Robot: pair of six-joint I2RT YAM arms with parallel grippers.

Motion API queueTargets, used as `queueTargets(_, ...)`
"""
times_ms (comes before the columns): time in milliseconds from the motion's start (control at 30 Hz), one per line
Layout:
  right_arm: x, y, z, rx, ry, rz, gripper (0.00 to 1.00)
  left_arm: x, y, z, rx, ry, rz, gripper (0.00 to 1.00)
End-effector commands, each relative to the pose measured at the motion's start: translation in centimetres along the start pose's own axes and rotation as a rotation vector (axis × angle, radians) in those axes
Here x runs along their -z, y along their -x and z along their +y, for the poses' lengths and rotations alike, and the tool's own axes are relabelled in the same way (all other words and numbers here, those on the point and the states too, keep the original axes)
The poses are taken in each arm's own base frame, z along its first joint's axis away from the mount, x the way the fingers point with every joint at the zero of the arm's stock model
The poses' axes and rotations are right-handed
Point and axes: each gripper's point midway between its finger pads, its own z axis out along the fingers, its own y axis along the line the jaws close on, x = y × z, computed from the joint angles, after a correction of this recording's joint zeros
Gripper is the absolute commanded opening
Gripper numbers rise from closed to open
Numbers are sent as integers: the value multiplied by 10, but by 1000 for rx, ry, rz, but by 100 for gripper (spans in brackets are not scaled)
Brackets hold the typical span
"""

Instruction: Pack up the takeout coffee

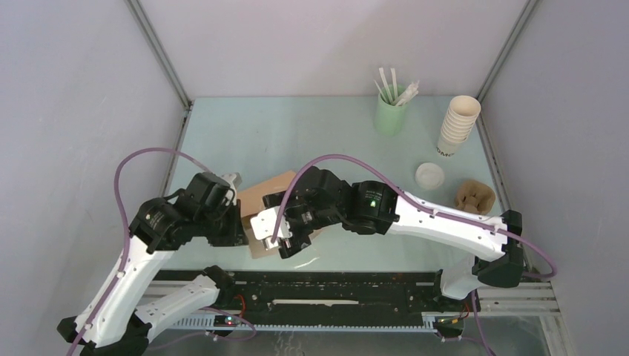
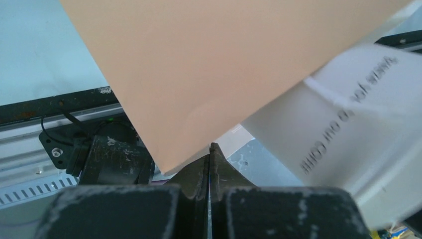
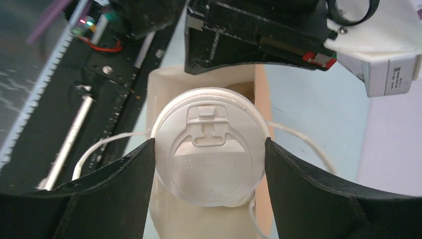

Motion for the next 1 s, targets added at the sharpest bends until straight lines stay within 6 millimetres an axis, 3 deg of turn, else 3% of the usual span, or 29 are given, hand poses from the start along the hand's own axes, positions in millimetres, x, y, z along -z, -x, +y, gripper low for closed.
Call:
queueTargets(0,10,6,-32,116,-168,-1,58,17,8,-16,-26,-84,-22,0)
queueTargets(100,13,7,-35,132,-186,-31,59,21,10,-18,-13,-96,-37,0)
queueTargets(267,9,4,-25,154,-72,-84,58,20,11,-14,12,-82,-47,0)
queueTargets(433,-8,-6,-16,267,3,-104,51,20,13,-13,26,-77,-52,0)
queueTargets(700,-33,-19,-17,312,10,-91,53,21,18,-13,28,-70,-66,0)
queueTargets(967,-53,-46,-22,373,-20,-52,52,23,23,-16,24,-75,-75,0)
